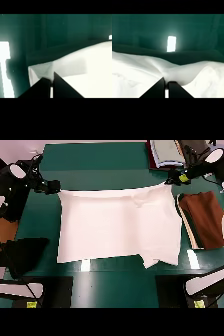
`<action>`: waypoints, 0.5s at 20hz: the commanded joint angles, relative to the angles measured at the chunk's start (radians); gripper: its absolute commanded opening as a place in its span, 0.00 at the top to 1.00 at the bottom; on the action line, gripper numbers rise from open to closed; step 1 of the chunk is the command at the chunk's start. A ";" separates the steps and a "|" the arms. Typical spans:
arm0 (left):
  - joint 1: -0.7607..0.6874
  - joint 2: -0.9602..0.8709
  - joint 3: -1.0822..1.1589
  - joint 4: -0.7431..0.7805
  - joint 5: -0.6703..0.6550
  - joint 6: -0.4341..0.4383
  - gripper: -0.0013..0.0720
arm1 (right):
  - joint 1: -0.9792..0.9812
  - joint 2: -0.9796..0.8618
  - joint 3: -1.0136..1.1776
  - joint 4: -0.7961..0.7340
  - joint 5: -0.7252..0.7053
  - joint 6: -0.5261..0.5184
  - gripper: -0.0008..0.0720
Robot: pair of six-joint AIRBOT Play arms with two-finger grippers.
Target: Fold the shirts.
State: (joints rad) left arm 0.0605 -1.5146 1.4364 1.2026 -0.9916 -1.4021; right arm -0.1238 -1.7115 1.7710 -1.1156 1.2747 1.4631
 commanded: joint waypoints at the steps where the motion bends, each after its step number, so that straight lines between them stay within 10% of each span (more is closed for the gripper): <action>1: 0.000 -0.018 0.018 -0.006 -0.126 0.016 0.95 | 0.006 -0.007 0.048 -0.121 0.045 -0.003 0.97; 10: -0.001 -0.018 -0.135 -0.010 -0.206 0.032 0.95 | 0.021 0.171 -0.299 -0.257 0.046 0.021 0.97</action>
State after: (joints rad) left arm 0.0593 -1.5318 1.3415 1.1957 -1.1774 -1.3739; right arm -0.1028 -1.6058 1.6119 -1.3472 1.3777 1.4605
